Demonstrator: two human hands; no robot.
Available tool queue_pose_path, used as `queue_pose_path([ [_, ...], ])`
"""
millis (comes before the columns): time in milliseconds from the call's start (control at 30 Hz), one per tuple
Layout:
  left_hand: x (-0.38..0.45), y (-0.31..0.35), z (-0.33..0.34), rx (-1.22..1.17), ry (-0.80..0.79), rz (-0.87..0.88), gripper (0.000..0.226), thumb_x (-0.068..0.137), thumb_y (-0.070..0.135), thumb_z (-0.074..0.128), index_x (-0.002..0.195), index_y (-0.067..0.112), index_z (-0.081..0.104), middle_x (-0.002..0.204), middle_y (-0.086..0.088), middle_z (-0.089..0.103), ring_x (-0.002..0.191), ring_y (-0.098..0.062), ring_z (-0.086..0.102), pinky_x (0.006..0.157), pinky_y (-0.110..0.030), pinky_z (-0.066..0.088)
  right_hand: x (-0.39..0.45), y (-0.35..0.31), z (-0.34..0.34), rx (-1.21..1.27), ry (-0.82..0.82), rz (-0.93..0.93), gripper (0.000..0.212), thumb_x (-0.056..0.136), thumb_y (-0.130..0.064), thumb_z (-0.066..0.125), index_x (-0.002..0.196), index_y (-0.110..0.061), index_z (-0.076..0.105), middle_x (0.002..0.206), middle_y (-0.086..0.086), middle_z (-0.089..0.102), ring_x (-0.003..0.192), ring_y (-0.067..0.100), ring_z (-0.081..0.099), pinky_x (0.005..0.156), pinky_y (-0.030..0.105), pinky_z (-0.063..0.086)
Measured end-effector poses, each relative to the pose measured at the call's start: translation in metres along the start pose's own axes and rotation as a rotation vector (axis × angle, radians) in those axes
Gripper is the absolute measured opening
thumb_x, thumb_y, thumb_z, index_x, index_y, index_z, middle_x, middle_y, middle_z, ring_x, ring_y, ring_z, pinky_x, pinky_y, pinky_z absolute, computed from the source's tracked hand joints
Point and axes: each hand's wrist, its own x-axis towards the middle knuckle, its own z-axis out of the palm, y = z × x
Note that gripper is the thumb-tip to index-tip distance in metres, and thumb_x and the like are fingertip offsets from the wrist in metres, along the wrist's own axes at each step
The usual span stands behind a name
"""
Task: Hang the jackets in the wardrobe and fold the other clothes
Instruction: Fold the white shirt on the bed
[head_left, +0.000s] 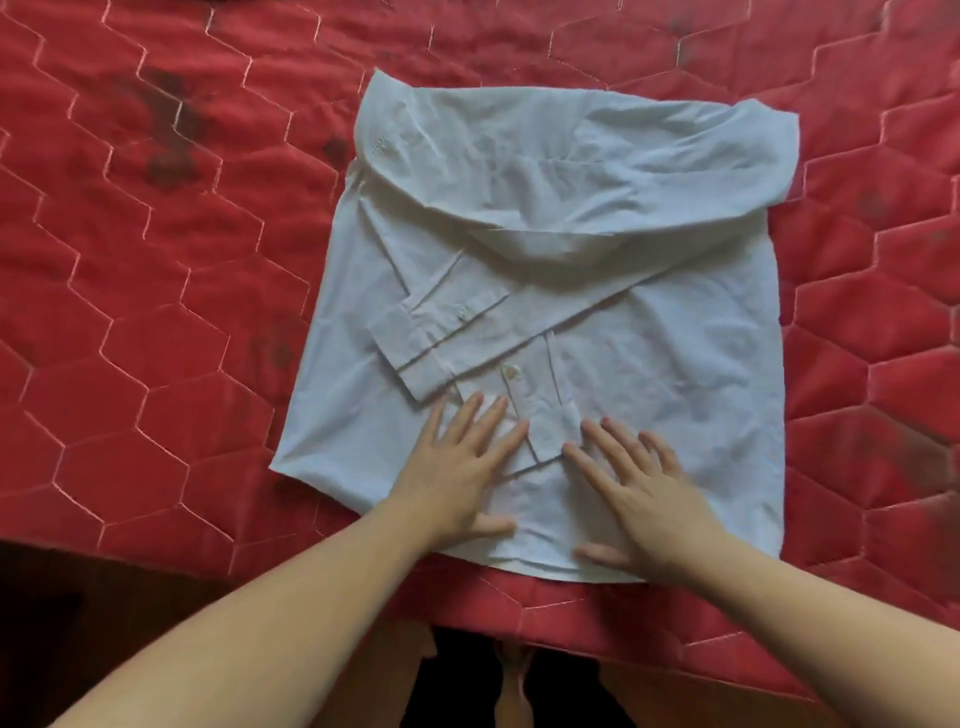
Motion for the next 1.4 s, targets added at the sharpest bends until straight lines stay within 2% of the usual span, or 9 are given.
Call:
queue_pose_path([
  [167,-0.024,0.017,0.016,-0.051,-0.031,0.038,0.116,0.068,0.081,0.053,0.152,0.036,-0.013,0.157,-0.003,-0.029,0.145,-0.023,-0.027,0.117,-0.050,-0.012,-0.030,-0.013,0.020,-0.011,0.017,-0.047,0.112,0.058,-0.082,0.056,0.146,-0.015,0.041,0.153,0.020,0.032,0.141,0.036,0.033,0.114,0.054,0.020],
  [267,-0.036,0.021,0.020,-0.041,-0.002,0.032,0.103,0.077,0.065,0.054,0.153,0.035,-0.010,0.159,-0.004,-0.027,0.146,-0.023,-0.023,0.119,-0.050,-0.007,-0.039,-0.019,0.028,-0.006,0.130,-0.068,0.093,0.061,-0.054,0.075,0.141,-0.014,0.050,0.148,0.019,0.042,0.136,0.037,0.042,0.112,0.055,0.027],
  [433,-0.052,0.025,0.024,0.011,0.013,-0.080,0.093,0.085,0.015,0.056,0.152,0.037,-0.005,0.163,0.001,-0.012,0.150,-0.024,-0.006,0.117,-0.050,0.013,-0.041,-0.022,0.024,0.023,0.210,-0.002,0.065,0.051,-0.004,0.079,0.115,-0.009,0.068,0.123,0.017,0.064,0.111,0.039,0.062,0.082,0.051,0.052],
  [500,-0.054,0.020,0.020,-0.085,0.115,-0.102,0.088,0.079,0.000,0.052,0.152,0.034,0.017,0.161,0.000,0.016,0.146,-0.026,0.019,0.107,-0.043,0.032,-0.039,-0.019,0.019,0.083,0.220,0.108,0.043,0.062,0.005,0.067,0.103,-0.009,0.069,0.109,0.013,0.066,0.099,0.038,0.062,0.071,0.044,0.051],
  [567,-0.052,0.009,0.010,-0.202,0.213,-0.153,0.070,0.077,-0.004,0.049,0.139,0.028,0.043,0.139,-0.002,0.050,0.124,-0.030,0.049,0.080,-0.040,0.043,-0.034,-0.013,0.008,0.161,0.218,0.264,0.022,0.078,-0.002,0.057,0.096,-0.011,0.066,0.099,0.009,0.065,0.092,0.036,0.060,0.064,0.038,0.044],
  [667,-0.048,-0.012,-0.022,-0.126,0.230,-0.260,0.029,0.081,0.005,0.050,0.102,0.023,0.057,0.102,-0.007,0.066,0.091,-0.036,0.060,0.061,-0.034,0.033,-0.027,-0.003,-0.015,0.195,0.264,0.416,0.010,0.086,-0.017,0.052,0.076,-0.017,0.054,0.087,0.007,0.064,0.084,0.037,0.060,0.059,0.035,0.034],
  [833,-0.040,-0.049,-0.082,-0.049,0.183,-0.332,0.011,0.081,0.012,0.053,0.085,0.020,0.058,0.095,-0.009,0.065,0.090,-0.036,0.062,0.066,-0.033,0.036,-0.020,0.022,-0.066,0.237,0.272,0.646,0.014,0.079,-0.008,0.052,0.066,-0.011,0.052,0.077,0.011,0.061,0.068,0.034,0.049,0.060,0.033,0.034],
  [1000,-0.009,-0.078,-0.138,-0.096,0.226,-0.403,0.020,0.084,0.013,0.047,0.065,0.020,0.049,0.075,0.001,0.052,0.077,-0.032,0.055,0.066,-0.031,0.037,0.006,0.052,-0.115,0.223,0.275,0.703,0.010,0.073,-0.006,0.053,0.067,-0.013,0.052,0.061,0.000,0.036,0.065,0.031,0.040,0.061,0.032,0.032],
  [1400,0.149,-0.143,-0.242,-0.184,0.351,-0.461,0.017,0.085,0.008,0.040,0.076,0.015,0.053,0.080,-0.005,0.056,0.080,-0.034,0.050,0.064,-0.033,0.030,0.135,0.184,-0.192,0.277,0.392,0.686,0.013,0.070,-0.004,0.049,0.059,-0.010,0.046,0.056,0.000,0.039,0.060,0.033,0.041,0.057,0.033,0.029],
])
